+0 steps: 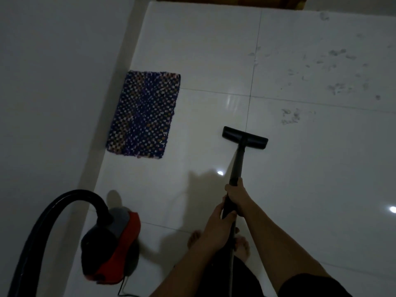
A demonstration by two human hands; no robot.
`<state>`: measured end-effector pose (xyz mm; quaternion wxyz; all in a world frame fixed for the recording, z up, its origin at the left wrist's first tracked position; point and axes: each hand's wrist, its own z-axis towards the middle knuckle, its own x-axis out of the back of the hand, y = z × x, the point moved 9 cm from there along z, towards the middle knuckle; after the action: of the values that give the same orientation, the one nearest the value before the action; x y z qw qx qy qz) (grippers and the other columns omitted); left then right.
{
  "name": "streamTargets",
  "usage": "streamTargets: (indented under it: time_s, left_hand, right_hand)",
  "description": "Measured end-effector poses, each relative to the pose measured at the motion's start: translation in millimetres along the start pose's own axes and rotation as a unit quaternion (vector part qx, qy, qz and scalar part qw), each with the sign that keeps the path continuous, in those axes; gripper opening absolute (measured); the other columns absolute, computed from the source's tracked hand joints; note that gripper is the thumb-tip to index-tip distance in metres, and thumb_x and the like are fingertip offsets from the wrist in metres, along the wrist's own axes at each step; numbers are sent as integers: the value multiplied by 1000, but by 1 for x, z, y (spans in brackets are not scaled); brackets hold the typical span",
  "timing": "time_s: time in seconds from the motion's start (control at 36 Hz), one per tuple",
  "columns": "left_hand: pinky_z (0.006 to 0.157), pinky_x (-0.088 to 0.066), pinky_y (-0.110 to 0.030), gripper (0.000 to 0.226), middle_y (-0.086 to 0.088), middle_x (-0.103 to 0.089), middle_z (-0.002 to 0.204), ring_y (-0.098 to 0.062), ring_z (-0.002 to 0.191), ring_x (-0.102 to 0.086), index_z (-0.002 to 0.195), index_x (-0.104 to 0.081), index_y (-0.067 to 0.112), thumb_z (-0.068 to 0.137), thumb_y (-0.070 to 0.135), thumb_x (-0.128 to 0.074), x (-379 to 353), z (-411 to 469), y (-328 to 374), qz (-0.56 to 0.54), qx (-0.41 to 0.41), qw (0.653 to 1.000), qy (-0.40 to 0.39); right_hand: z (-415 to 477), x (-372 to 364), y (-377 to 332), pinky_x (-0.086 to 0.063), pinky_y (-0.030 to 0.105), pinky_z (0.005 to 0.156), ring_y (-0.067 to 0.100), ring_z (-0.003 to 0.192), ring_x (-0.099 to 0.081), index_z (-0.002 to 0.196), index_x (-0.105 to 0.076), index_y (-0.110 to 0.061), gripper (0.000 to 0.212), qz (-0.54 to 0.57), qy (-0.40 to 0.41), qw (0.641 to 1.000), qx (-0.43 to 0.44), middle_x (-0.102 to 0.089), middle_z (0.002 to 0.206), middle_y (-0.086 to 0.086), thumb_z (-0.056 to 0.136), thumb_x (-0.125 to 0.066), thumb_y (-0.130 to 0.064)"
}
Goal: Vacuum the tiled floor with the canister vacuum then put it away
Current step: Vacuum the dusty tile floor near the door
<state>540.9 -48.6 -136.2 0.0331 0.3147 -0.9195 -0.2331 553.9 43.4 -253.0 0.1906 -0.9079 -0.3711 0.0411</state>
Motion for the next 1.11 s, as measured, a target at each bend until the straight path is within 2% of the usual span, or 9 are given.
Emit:
streamTargets:
  time_s: [0.11, 0.25, 0.42, 0.53, 0.67, 0.81, 0.86, 0.97, 1.11]
  left_hand:
    - [54, -47, -25, 49, -24, -61, 115, -11, 55, -55, 144, -30, 25, 98, 27, -44, 9, 6, 1, 6, 4, 1000, -7]
    - [54, -48, -29, 50, -5, -58, 79, -15, 61, -56, 144, -29, 25, 97, 28, -45, 14, 20, 12, -20, -4, 1000, -12]
    - [46, -48, -24, 43, -7, -56, 86, -14, 63, -56, 140, -33, 26, 98, 26, -43, 15, 45, 36, -34, -10, 999, -10]
    - [60, -49, -32, 43, -12, -63, 97, -17, 66, -57, 141, -31, 26, 99, 30, -41, 12, 64, 55, 2, -23, 1000, 14]
    - [38, -43, -12, 31, 0, -52, 77, -9, 52, -49, 132, -33, 26, 101, 26, -36, -4, 87, 94, -14, -16, 1000, -1]
    - [33, -40, -16, 43, -12, -53, 75, -10, 36, -48, 141, -26, 26, 100, 27, -38, -16, 123, 142, -24, -1, 1000, 3]
    - [34, -41, -17, 42, -14, -53, 77, -14, 41, -48, 140, -27, 27, 100, 28, -39, -21, 135, 164, -36, 2, 999, 2]
    - [34, -41, -16, 44, -8, -54, 75, -13, 46, -50, 141, -29, 25, 99, 27, -41, -29, 157, 203, -40, -3, 999, 11]
    - [35, -42, -18, 45, -8, -52, 73, -15, 48, -49, 142, -28, 28, 99, 29, -42, -38, 178, 240, -61, 12, 998, 12]
  right_hand:
    - [2, -6, -4, -45, 34, 50, 22, 53, -49, 151, -12, -26, 67, 3, 3, 1000, -4, -47, 71, 11, 95, -43, -6]
    - [11, -8, -24, -43, 32, 47, 22, 51, -48, 150, -11, -22, 65, -8, 12, 1000, 6, -47, 70, 11, 96, -42, -5]
    - [34, -8, -57, -44, 32, 48, 21, 52, -49, 151, -7, -25, 68, -25, -1, 999, 28, -48, 72, 12, 96, -42, -5]
    - [52, -3, -74, -44, 35, 49, 23, 49, -50, 150, -8, -27, 69, -34, -10, 999, 31, -48, 70, 13, 95, -43, -4]
    - [77, 12, -110, -46, 37, 54, 24, 50, -51, 149, -9, -31, 69, -47, -9, 998, 27, -50, 70, 13, 94, -44, -6]
    - [104, 32, -169, -47, 37, 58, 24, 54, -51, 151, -2, -31, 74, -52, -14, 998, 32, -48, 73, 11, 95, -44, -7]
    - [113, 41, -192, -48, 38, 62, 24, 56, -51, 152, 3, -31, 77, -58, -17, 998, 32, -49, 76, 11, 95, -44, -7]
    - [128, 55, -231, -45, 34, 51, 23, 53, -49, 151, 4, -33, 78, -49, -22, 998, 28, -50, 75, 13, 95, -42, -4]
    - [146, 68, -270, -47, 37, 58, 24, 56, -52, 151, 9, -33, 81, -86, -17, 996, 15, -51, 78, 13, 95, -44, -7]
